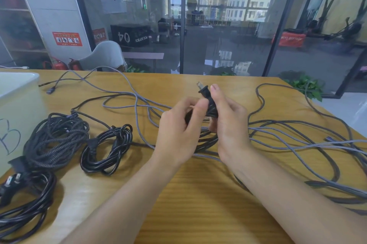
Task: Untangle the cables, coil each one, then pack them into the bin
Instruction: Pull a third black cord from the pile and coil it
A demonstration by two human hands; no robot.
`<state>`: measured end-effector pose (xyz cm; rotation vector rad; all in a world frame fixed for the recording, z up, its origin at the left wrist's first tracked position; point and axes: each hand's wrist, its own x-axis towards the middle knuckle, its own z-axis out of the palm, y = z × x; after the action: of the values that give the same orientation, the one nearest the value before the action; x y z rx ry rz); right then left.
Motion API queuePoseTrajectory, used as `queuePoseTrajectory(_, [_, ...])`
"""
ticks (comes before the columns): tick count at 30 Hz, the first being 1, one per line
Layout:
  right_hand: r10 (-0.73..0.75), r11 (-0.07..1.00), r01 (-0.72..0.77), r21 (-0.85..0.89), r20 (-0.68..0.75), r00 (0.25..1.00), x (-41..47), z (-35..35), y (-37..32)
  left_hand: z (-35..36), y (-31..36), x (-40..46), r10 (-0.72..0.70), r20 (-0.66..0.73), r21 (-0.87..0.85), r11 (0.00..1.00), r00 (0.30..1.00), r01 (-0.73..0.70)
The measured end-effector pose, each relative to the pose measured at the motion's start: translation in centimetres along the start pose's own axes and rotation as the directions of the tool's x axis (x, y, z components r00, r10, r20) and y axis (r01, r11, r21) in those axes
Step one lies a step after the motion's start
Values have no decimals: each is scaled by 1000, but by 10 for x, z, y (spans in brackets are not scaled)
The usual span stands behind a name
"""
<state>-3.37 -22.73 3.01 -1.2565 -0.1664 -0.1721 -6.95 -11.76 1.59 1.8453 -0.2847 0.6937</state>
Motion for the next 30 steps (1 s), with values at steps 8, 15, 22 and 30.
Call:
queuePoseTrajectory(8, [147, 988, -152, 15, 162, 976, 8, -9, 1, -6, 2, 3, -9, 23, -29, 1000, 1000, 10])
queuePoseTrajectory(15, [213, 977, -211, -31, 167, 963, 17, -22, 5, -16, 3, 10, -83, -2, -110, 991, 997, 83])
queuePoseTrajectory(22, [322, 938, -254, -236, 320, 891, 29, -38, 4, -17, 5, 14, -152, -57, -246, 960, 987, 134])
queuePoseTrajectory(30, [257, 960, -129, -247, 609, 751, 22, -35, 5, -21, 0, 15, -185, -123, -227, 962, 975, 154])
